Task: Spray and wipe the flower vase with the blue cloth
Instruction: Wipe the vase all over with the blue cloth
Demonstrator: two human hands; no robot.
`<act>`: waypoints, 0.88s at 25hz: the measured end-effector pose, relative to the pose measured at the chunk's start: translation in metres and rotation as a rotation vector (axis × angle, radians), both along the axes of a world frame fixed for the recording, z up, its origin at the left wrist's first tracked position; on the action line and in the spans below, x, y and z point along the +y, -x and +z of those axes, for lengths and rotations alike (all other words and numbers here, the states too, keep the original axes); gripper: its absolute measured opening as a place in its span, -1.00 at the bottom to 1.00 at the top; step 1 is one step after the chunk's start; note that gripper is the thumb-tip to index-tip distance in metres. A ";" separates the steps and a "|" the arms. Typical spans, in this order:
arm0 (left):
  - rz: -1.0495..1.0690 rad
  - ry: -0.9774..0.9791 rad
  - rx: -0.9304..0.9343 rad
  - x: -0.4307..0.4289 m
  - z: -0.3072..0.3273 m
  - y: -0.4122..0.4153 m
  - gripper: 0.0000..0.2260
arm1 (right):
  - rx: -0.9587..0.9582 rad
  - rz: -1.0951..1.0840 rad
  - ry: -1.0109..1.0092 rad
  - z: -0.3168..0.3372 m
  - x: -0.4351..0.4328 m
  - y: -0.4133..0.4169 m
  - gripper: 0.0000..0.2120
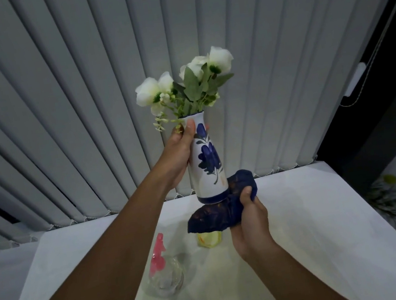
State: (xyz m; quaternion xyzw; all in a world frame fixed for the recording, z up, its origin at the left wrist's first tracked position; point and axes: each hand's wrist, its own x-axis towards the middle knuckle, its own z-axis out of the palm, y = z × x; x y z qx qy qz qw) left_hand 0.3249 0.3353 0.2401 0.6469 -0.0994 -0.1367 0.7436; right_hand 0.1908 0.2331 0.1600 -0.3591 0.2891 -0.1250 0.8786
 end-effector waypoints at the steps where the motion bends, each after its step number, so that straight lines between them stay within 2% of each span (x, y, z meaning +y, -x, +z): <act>1: -0.002 -0.022 -0.001 0.000 0.000 0.000 -0.54 | -0.004 -0.024 0.016 0.000 0.005 0.002 -0.73; 3: 0.014 -0.102 -0.016 0.000 0.004 0.000 -0.53 | -0.007 -0.067 0.104 -0.001 0.013 0.006 -0.76; 5: 0.057 -0.157 -0.033 0.003 0.006 -0.002 -0.60 | 0.026 -0.069 0.241 -0.004 0.017 0.007 -0.74; 9: 0.055 -0.171 -0.060 0.016 0.008 -0.003 -0.68 | 0.113 -0.079 0.615 0.013 -0.001 0.002 -0.72; 12: 0.045 -0.202 -0.092 0.020 0.008 0.000 -0.82 | -0.069 -0.100 0.937 0.049 -0.020 -0.015 -0.77; 14: 0.042 -0.188 -0.096 0.017 0.010 0.003 -0.81 | -0.202 0.025 1.175 0.064 -0.023 -0.033 -0.76; 15: 0.042 -0.181 -0.094 0.014 0.012 0.003 -0.77 | -0.270 0.100 1.263 0.065 -0.023 -0.041 -0.67; 18: 0.057 -0.167 -0.093 0.009 0.016 0.002 -0.77 | -0.441 0.249 1.456 0.044 -0.022 -0.047 -0.41; 22: 0.092 -0.182 -0.077 0.011 0.011 -0.001 -0.78 | -0.566 0.244 1.592 0.002 -0.019 -0.025 -0.40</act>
